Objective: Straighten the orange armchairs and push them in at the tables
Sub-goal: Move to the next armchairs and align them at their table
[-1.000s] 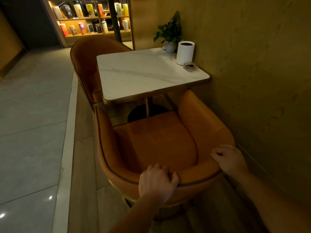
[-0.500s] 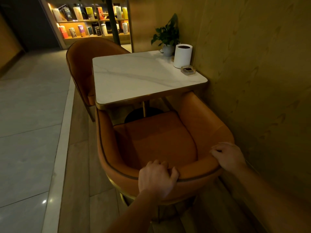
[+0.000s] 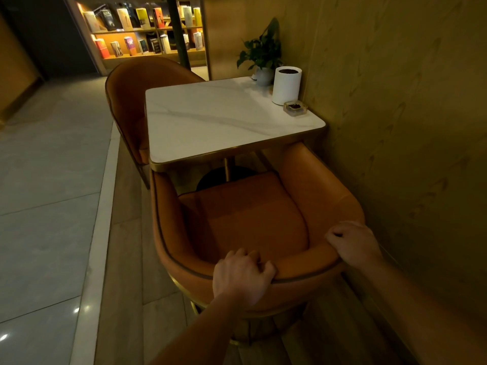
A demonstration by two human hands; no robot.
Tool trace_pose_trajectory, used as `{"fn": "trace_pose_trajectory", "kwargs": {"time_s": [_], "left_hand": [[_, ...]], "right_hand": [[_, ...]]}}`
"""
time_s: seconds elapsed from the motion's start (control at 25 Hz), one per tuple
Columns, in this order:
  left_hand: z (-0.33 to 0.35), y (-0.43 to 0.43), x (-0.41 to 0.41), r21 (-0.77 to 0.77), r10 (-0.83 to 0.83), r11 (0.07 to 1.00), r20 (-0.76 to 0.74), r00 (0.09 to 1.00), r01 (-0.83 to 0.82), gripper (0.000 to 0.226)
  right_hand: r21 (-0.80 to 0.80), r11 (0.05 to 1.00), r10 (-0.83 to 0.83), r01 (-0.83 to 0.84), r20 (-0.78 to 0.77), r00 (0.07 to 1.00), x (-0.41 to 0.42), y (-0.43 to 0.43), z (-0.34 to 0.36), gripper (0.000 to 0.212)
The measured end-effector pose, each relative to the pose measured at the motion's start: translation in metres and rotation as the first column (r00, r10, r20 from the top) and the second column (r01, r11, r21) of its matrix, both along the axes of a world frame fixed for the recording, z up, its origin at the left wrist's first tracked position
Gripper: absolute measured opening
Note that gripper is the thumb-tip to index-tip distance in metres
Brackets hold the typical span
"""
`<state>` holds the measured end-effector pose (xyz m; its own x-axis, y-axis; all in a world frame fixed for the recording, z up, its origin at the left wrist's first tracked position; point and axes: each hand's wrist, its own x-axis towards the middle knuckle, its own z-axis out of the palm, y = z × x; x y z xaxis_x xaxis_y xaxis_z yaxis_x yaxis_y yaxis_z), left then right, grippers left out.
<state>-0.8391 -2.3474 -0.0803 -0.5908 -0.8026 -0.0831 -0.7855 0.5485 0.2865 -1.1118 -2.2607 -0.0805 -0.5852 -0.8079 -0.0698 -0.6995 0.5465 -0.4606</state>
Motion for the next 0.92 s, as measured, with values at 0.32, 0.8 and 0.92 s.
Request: {"fn": "trace_pose_trajectory", "kwargs": {"time_s": [0.32,0.8,0.92], "left_hand": [[0.0026,-0.0005,0.0004,0.020,0.004,1.000,-0.004,1.000,-0.004,0.057],[0.0049,-0.0066,-0.0015,0.117,-0.064,0.992,0.101,0.993,0.052,0.057],[0.0084,-0.0050,-0.0023,0.115,-0.061,0.992,0.113,0.992,0.048,0.058]], "right_hand": [[0.042,0.999,0.019,-0.017,-0.038,0.999,-0.0005,-0.0018,-0.0018,0.031],[0.105,0.993,0.057,-0.047,-0.095,0.994,0.0010,-0.0031,-0.0005,0.023],[0.152,0.987,0.075,-0.061,-0.087,0.993,-0.0017,-0.0025,0.0027,0.036]]}}
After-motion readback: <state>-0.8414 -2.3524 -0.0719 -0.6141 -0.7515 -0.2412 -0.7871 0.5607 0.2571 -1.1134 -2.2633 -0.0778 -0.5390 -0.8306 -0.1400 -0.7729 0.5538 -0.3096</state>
